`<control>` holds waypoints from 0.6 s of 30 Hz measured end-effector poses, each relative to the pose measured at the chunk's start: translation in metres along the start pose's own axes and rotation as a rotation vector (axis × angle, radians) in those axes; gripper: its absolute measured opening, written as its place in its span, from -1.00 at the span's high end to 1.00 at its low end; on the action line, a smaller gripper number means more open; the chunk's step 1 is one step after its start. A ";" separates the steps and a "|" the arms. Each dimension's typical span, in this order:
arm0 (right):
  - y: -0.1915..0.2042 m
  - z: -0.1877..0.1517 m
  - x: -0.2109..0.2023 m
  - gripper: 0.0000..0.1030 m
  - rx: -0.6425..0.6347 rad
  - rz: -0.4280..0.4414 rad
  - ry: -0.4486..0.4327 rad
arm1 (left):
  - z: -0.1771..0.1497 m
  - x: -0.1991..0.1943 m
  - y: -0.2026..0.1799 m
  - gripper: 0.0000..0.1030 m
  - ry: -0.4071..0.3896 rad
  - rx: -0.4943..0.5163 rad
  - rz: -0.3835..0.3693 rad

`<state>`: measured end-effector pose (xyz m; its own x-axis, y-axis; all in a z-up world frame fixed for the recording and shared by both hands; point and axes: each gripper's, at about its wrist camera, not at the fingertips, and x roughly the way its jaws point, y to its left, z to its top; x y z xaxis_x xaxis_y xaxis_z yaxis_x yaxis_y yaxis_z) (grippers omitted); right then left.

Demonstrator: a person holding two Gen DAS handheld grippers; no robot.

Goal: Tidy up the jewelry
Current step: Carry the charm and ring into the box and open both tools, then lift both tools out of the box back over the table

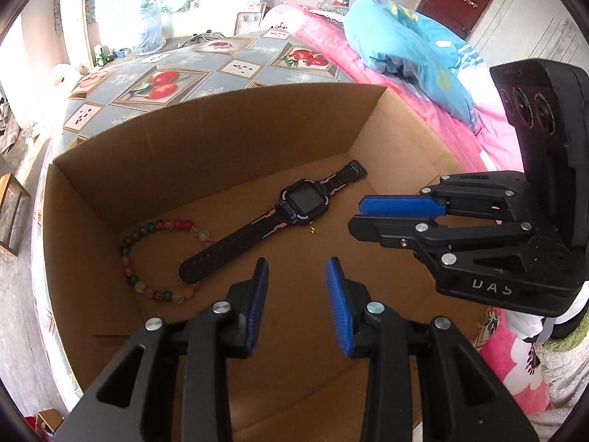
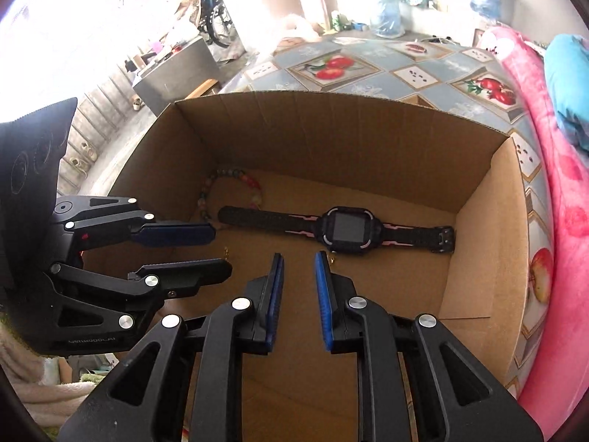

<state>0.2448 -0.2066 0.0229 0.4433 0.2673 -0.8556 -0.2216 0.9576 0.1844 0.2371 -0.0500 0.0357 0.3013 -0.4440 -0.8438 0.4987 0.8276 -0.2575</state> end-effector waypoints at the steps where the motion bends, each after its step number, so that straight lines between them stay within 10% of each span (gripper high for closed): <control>1: -0.001 0.001 -0.002 0.66 0.002 -0.003 -0.010 | 0.000 -0.003 0.000 0.39 -0.013 0.000 -0.001; 18: 0.030 -0.124 -0.118 0.63 -0.008 0.094 -0.397 | -0.110 -0.128 -0.041 0.39 -0.444 0.147 -0.012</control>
<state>0.0786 -0.2226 0.0691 0.7215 0.3762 -0.5813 -0.2834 0.9264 0.2478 0.0884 0.0107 0.1022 0.5974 -0.5834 -0.5502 0.6045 0.7785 -0.1691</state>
